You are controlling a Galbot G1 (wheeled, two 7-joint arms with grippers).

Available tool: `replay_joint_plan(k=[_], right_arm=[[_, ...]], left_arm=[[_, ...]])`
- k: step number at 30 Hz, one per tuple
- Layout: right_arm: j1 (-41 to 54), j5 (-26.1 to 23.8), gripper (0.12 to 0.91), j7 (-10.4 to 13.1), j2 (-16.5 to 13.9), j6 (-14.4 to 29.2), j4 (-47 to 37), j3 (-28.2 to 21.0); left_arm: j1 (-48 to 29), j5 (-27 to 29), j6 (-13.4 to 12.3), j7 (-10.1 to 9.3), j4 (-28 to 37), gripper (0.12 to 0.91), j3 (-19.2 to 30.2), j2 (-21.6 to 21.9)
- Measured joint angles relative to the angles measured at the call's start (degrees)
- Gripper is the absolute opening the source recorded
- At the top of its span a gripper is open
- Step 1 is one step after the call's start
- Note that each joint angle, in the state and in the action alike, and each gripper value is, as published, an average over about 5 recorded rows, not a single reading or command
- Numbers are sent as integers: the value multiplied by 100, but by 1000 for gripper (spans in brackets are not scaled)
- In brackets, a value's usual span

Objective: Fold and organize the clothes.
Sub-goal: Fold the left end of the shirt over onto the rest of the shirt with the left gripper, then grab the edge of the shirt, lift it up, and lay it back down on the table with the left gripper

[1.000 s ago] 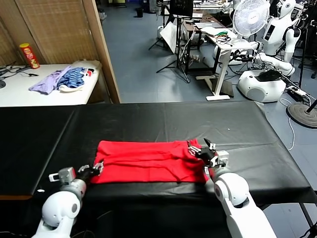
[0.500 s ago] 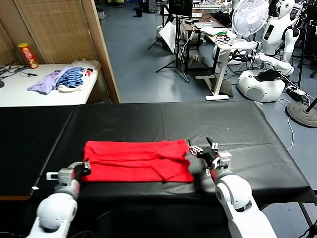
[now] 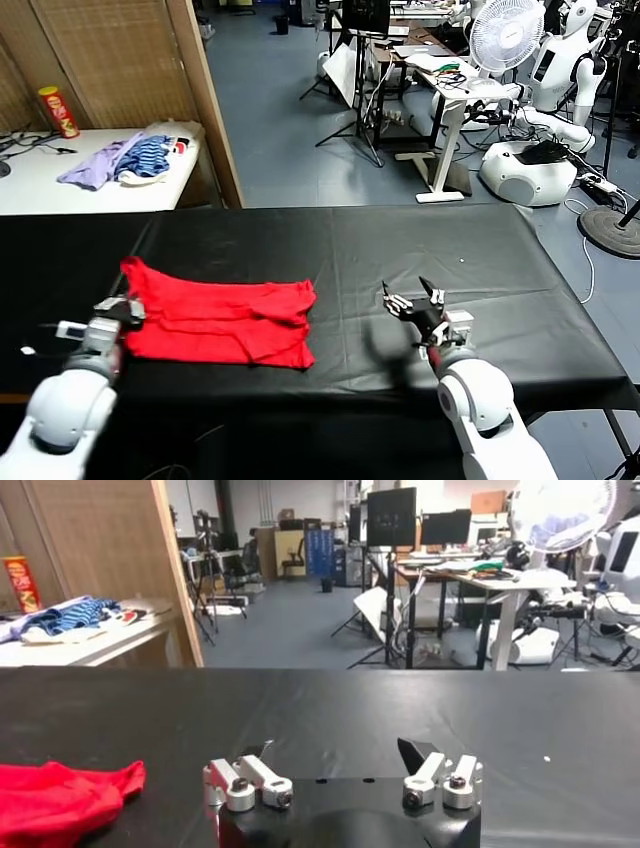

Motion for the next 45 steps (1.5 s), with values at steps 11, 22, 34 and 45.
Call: replay_joint_plan(k=[11, 22, 34, 45], right_arm=[[-156, -19, 798, 13, 21, -7, 93, 192], [-82, -36, 798, -20, 61, -11, 34, 68], [165, 76, 798, -323, -64, 42, -193, -368], [1103, 348, 798, -522, 64, -17, -764, -1485]], left_arm=[[-491, -1091, 407, -334, -530, 157, 1288, -1239], [-483, -965, 292, -377, -387, 157, 1623, -1856], [-505, -1556, 193, -578, -266, 559, 1614, -2488], [-302, -2197, -301, -593, -387, 798, 906, -2291]])
